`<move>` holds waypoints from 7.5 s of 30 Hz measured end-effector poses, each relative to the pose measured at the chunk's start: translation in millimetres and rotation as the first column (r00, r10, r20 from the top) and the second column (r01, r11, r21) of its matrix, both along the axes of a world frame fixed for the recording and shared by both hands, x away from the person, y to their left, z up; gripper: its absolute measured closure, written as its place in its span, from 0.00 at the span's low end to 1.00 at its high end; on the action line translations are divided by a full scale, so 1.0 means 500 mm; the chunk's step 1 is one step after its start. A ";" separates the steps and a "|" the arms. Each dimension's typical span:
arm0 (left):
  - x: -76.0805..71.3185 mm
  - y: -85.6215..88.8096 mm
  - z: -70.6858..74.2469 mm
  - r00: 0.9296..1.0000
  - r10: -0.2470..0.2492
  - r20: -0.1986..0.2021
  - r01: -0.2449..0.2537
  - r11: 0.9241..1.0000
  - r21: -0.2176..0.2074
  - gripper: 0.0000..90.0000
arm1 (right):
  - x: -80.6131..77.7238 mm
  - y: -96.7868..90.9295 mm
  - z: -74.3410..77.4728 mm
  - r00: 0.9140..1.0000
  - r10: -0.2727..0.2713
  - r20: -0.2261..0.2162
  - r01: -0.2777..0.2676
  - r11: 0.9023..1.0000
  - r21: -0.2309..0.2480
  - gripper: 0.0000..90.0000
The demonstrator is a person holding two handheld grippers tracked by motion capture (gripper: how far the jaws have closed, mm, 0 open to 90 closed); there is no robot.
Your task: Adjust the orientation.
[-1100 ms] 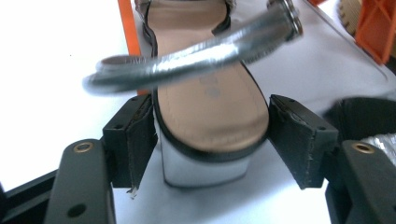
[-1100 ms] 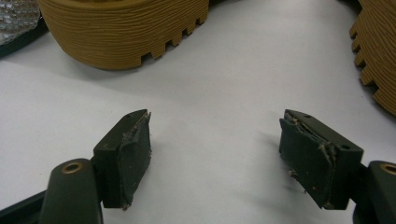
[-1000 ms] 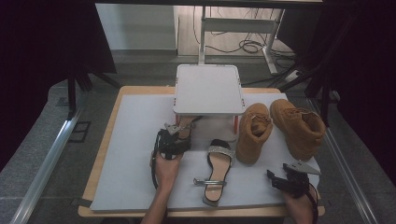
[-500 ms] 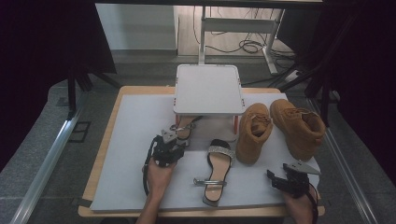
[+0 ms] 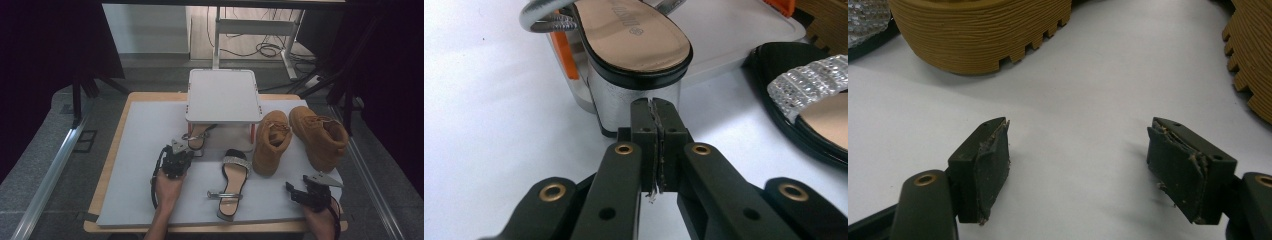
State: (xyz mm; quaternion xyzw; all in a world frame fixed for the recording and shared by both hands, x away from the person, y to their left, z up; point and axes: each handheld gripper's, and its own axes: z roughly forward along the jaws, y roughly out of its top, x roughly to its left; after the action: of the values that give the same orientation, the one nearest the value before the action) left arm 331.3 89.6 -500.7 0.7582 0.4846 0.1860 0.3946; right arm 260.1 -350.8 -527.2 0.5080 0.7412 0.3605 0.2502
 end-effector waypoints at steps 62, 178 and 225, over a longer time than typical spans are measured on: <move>0.070 -0.079 -0.002 1.000 -0.016 0.018 0.015 0.999 0.035 0.87 | 0.000 0.000 0.000 1.000 0.000 0.000 0.000 1.000 0.001 0.28; -0.091 0.105 -0.044 0.996 0.061 -0.065 -0.054 0.993 0.101 0.39 | -0.044 0.063 0.028 0.966 0.254 -0.042 -0.254 0.967 -0.002 0.84; -0.089 0.101 -0.046 0.996 0.051 -0.073 -0.043 0.992 0.117 0.24 | -0.109 0.245 0.025 0.777 0.626 0.072 -0.625 0.752 0.209 1.00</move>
State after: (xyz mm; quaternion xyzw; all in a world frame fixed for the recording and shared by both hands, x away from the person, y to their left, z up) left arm 287.0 140.3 -523.7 0.7746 0.5054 0.1941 0.3270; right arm 205.4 -228.4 -514.7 0.2561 0.8237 0.5028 0.0561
